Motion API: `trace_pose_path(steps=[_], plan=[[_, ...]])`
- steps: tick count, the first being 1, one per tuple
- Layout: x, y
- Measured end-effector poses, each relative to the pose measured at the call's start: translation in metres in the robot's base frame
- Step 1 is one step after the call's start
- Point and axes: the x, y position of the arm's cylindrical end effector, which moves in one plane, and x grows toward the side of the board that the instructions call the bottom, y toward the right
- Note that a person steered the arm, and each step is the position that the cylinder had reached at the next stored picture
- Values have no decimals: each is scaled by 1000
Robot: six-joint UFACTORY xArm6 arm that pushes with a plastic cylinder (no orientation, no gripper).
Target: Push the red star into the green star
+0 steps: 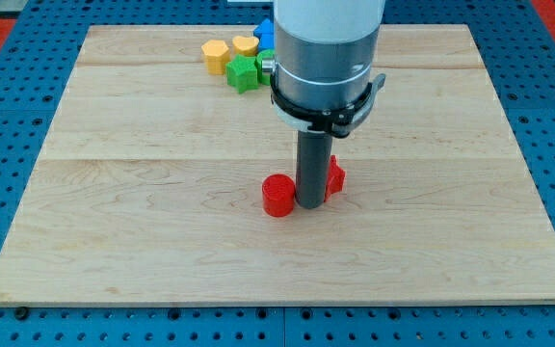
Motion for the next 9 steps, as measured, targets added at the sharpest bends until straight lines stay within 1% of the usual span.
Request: trace_pose_path(steps=[1,2,3,4,6,7,8,9], plan=[[28,10],[43,27],[1,-2],[-18,-3],[-70,-30],[-44,-32],[-3,-8],[-10,33]])
